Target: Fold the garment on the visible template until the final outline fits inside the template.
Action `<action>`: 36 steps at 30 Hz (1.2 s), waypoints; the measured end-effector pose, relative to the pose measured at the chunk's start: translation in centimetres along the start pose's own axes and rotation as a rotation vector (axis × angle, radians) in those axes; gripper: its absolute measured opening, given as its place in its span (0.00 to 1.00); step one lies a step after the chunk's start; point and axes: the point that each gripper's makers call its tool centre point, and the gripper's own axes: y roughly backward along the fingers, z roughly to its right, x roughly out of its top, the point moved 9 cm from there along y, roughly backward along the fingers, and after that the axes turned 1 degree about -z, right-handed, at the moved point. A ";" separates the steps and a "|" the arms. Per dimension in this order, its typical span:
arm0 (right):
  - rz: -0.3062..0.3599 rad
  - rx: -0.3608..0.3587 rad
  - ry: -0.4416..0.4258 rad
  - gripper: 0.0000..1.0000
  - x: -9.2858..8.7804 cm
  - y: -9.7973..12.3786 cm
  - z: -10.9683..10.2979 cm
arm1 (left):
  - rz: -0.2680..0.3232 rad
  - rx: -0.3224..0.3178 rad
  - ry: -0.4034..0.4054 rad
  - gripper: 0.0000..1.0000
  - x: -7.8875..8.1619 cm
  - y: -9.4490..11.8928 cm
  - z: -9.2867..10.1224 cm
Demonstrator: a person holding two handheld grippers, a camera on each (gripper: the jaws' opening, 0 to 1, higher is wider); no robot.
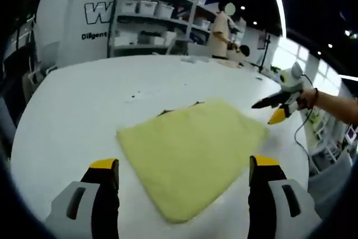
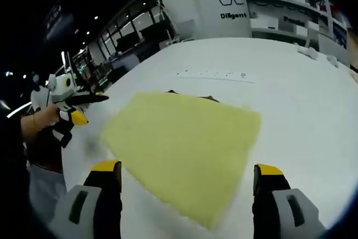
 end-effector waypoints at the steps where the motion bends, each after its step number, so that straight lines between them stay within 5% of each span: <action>1: -0.001 0.001 0.001 0.97 -0.2 0.1 0.0 | -0.004 -0.002 0.008 0.95 -0.3 0.2 0.1; 12: -0.010 -0.004 0.032 0.89 -3.0 0.6 -0.2 | -0.051 -0.002 0.043 0.88 -4.1 1.3 0.2; 25: -0.089 -0.069 0.193 0.58 -5.8 0.7 1.0 | -0.081 0.025 0.006 0.45 -6.1 1.1 -1.0; 30: -0.067 -0.081 0.194 0.43 -6.3 0.6 1.2 | -0.120 0.017 -0.066 0.33 -6.6 0.7 -1.1; 36: -0.033 -0.113 0.181 0.30 -6.4 0.4 1.8 | -0.098 0.027 -0.046 0.13 -7.1 0.3 -0.7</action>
